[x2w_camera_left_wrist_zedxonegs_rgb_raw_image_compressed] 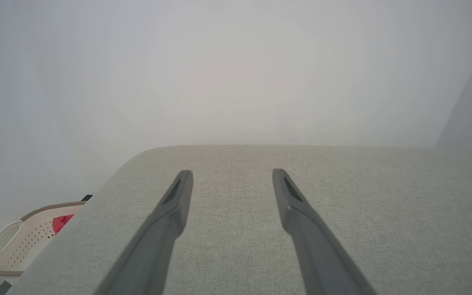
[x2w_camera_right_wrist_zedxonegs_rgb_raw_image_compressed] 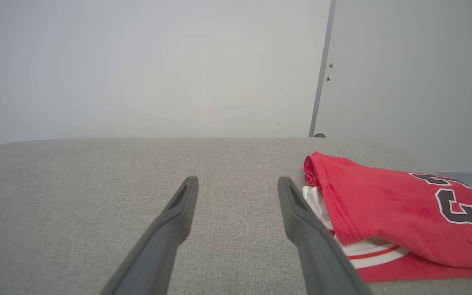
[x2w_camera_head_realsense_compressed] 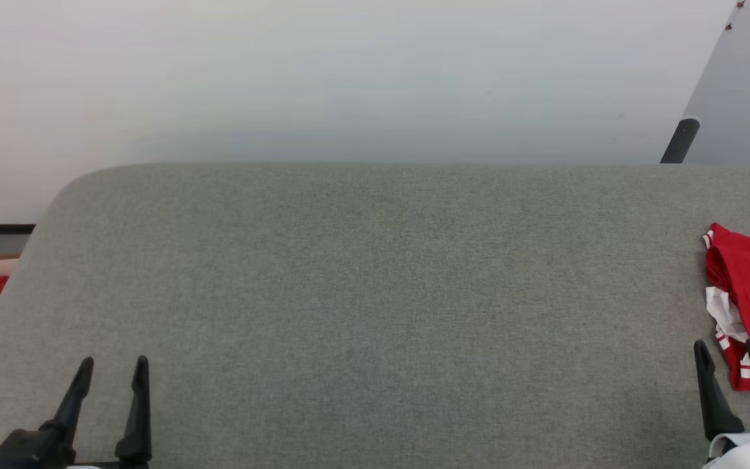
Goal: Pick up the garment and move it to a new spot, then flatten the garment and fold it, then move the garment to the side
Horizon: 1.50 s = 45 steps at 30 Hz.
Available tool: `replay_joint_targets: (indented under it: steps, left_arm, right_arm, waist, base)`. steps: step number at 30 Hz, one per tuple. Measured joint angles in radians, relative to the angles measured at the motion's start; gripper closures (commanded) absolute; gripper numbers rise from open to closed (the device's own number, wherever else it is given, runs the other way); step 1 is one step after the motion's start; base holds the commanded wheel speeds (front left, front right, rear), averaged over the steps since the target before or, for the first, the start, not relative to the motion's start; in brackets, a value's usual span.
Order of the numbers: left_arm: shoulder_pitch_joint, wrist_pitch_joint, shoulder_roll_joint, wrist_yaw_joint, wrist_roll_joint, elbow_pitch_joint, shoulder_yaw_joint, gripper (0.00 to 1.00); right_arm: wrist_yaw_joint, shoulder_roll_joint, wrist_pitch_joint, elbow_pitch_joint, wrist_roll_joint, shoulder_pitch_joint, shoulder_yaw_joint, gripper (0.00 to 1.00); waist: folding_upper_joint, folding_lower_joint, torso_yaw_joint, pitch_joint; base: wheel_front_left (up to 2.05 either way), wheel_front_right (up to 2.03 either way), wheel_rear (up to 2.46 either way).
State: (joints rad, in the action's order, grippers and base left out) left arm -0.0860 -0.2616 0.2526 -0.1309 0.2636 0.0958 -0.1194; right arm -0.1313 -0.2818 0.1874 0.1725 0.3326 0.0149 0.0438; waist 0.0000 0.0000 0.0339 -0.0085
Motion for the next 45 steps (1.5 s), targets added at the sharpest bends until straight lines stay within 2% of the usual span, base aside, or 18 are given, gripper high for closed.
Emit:
replay_joint_targets:
  steps: [10, 30, 31, 37, 45]
  left_arm:
    - [-0.002, 0.0, 0.014, 0.0, 0.007, -0.001, 0.016, 0.0]
    - [-0.002, 0.0, 0.025, 0.0, 0.062, 0.021, 0.046, 0.0]
    - [-0.002, 0.0, 0.026, 0.0, 0.063, 0.02, 0.045, 1.0]
    - [-0.017, 0.008, -0.016, 0.0, 0.067, 0.071, 0.06, 1.0]
    - [-0.01, 0.05, -0.037, 0.0, 0.201, 0.082, 0.057, 1.0]
  right_arm:
    - [0.0, 0.033, -0.003, -0.031, -0.004, 0.042, -0.005, 0.0]
    - [0.0, 0.041, -0.013, -0.036, 0.0, 0.053, -0.023, 0.0]
    - [0.0, 0.042, -0.013, -0.036, 0.0, 0.054, -0.023, 1.0]
    - [0.0, 0.07, -0.015, 0.016, 0.007, 0.063, -0.027, 1.0]
    - [0.0, 0.086, -0.047, 0.024, 0.139, 0.059, -0.02, 1.0]
  waist:
    - [0.0, 0.0, -0.008, 0.003]
    - [0.0, 0.0, -0.014, 0.005]
    - [0.0, 0.0, -0.014, 0.005]
    - [0.0, 0.0, -0.015, 0.005]
    - [0.0, 0.0, -0.016, 0.006]
  base:
    - [0.0, 0.0, 0.0]
    - [0.0, 0.0, 0.0]
    - [0.0, 0.0, 0.0]
    - [0.0, 0.0, 0.0]
    - [0.0, 0.0, 0.0]
